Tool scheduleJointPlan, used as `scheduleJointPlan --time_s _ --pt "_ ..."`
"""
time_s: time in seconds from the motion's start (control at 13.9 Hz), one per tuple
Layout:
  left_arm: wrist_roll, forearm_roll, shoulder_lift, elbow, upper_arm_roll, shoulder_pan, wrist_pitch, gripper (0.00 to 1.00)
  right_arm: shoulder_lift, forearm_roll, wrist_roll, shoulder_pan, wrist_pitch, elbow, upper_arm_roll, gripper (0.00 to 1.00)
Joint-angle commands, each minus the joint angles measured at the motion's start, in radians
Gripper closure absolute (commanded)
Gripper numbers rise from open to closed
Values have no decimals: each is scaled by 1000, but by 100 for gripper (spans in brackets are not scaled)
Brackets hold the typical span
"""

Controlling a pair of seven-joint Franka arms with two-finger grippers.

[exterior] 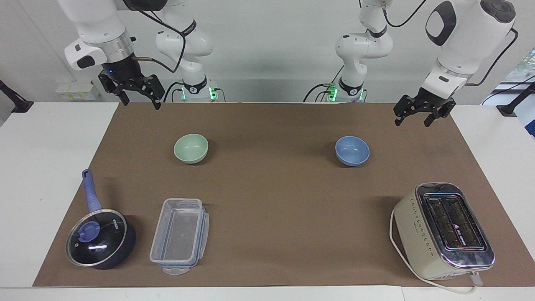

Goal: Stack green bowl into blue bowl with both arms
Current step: 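Reach the left gripper to the rim of the blue bowl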

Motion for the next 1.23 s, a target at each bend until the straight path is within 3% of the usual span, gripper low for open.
scheduleJointPlan --time_s 0.0,1.15 --pt "23 -16 -67 -131 -8 11 101 0 -8 24 9 -7 5 -7 2 0" --pt "40 -26 -35 -510 -11 -55 541 0 -11 22 3 -7 5 -12 2 0"
